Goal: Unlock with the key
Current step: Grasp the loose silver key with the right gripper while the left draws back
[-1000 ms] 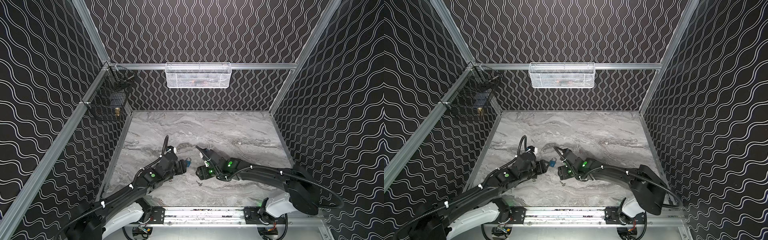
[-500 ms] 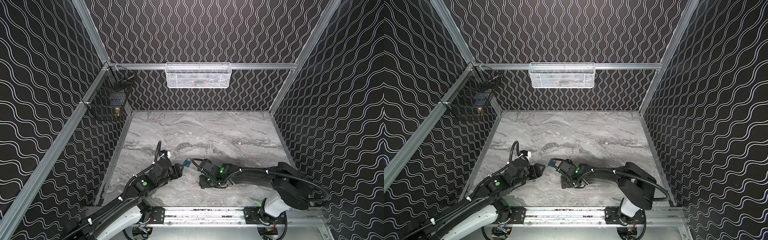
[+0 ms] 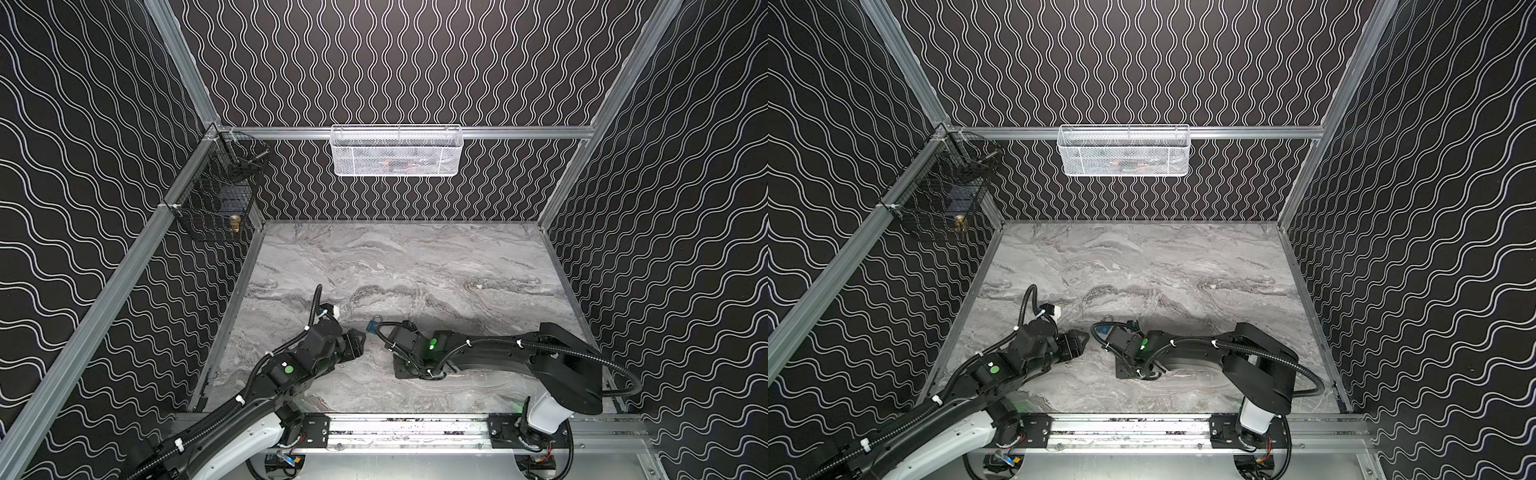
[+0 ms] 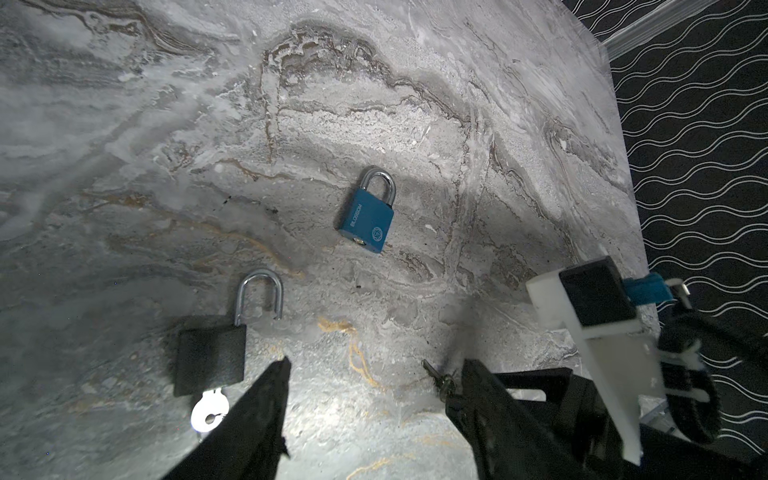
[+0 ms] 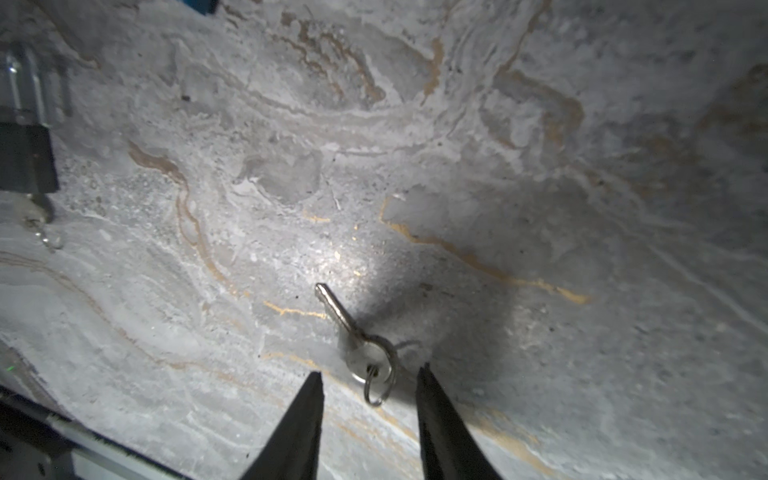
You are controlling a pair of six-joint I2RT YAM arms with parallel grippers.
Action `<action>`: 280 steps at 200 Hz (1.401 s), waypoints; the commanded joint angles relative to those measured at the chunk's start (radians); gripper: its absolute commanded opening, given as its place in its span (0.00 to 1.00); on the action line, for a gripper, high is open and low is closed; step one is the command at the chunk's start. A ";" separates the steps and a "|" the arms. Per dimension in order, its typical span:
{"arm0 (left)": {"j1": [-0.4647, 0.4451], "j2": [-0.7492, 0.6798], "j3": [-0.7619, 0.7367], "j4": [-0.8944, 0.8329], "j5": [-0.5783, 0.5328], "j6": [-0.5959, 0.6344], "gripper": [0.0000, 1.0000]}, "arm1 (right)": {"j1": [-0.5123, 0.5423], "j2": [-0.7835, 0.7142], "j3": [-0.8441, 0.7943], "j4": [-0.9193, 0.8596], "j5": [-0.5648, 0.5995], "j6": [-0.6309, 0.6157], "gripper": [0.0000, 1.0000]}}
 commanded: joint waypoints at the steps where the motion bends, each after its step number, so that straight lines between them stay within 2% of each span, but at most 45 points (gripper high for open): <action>1: 0.000 -0.002 -0.001 0.015 -0.009 -0.021 0.69 | 0.001 0.005 0.003 -0.005 0.023 0.022 0.35; 168: 0.000 0.008 -0.004 0.043 0.014 -0.034 0.69 | -0.002 0.023 -0.015 0.025 0.018 -0.026 0.09; 214: -0.001 0.015 -0.005 0.080 0.035 -0.049 0.69 | -0.023 -0.018 -0.051 0.062 0.010 -0.044 0.00; 280: -0.001 0.051 0.024 0.140 0.060 -0.066 0.69 | -0.063 -0.098 -0.105 0.157 -0.019 -0.060 0.00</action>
